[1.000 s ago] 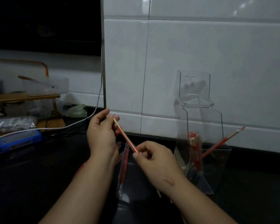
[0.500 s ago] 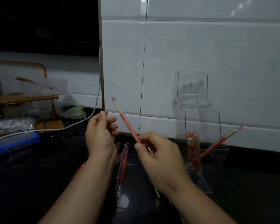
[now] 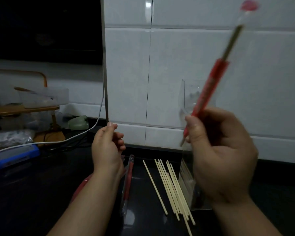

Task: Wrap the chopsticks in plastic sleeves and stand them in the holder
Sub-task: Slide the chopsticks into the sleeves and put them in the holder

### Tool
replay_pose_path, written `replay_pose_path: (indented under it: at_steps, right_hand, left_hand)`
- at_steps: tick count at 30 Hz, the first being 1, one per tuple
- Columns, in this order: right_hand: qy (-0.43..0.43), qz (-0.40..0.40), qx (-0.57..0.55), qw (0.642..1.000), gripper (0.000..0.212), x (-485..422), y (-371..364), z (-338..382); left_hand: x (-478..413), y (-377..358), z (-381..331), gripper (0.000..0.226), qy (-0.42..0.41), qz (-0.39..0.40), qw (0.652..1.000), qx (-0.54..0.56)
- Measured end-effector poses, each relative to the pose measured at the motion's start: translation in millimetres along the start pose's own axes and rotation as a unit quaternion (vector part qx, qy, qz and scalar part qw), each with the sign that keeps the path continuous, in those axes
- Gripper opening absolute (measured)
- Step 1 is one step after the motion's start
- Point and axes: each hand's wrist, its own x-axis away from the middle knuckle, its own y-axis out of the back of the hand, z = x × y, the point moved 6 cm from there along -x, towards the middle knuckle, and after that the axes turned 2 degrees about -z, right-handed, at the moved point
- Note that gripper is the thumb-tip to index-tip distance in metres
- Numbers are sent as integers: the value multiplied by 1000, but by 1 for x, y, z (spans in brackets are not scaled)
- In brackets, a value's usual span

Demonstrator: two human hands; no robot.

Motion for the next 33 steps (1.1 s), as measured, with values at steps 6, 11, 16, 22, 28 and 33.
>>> replay_pose_path:
  at_steps: [6,11,16,22,28,33]
  right_hand:
    - [-87,-71,-6,994,4,-25,23,-23]
    - [-181,-33,56,981,4,-27,22,-62]
    - [-211,18,109,971,7,-22,17,-75]
    - [-185,8,118,976,7,-22,18,-66]
    - [-105,-15,101,989,12,-23,19,-41]
    - [-35,10,78,996,15,-16,11,-26]
  left_hand:
    - [3,-3,0,21,2,10,1000,-5]
    - [5,-6,1,21,8,22,1000,-10]
    - [4,-5,1,19,15,24,999,-16]
    - [5,-5,0,14,19,20,999,-18]
    - [3,-4,2,11,25,24,999,-24]
    - [3,-4,5,10,31,34,998,-40]
